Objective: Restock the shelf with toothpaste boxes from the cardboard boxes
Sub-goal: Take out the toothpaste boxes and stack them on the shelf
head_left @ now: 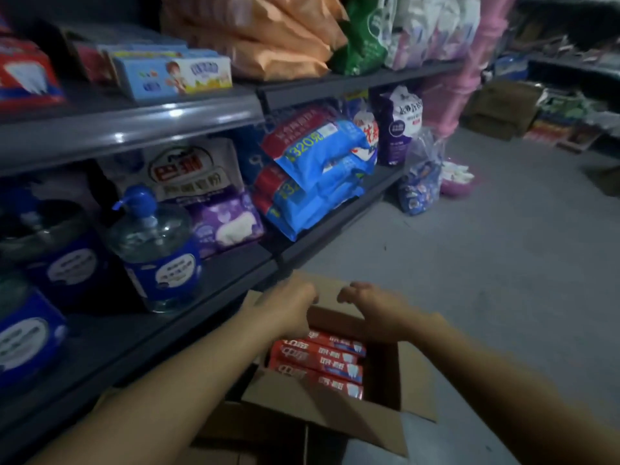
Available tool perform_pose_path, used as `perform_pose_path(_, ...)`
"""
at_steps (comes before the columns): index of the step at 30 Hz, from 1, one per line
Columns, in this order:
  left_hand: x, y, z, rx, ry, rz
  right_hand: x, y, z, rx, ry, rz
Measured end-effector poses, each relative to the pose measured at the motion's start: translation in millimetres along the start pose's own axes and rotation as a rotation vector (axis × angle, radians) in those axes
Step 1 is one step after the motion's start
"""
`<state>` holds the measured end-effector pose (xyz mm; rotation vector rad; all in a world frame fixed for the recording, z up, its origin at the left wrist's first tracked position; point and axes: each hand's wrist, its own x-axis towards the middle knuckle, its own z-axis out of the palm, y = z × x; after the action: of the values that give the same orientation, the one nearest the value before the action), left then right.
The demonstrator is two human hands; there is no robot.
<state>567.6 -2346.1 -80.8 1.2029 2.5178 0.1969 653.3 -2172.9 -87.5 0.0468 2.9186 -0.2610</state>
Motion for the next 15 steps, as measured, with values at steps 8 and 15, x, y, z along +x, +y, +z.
perform_pose_path(8,22.0,-14.1,70.5,-0.077,-0.104,-0.058,3.8,37.2,107.4,0.054,-0.345,0.194)
perform_pose_path(15,25.9,-33.6,91.7,-0.147,-0.166,-0.092,20.1,42.6,142.5,0.124,-0.507,0.278)
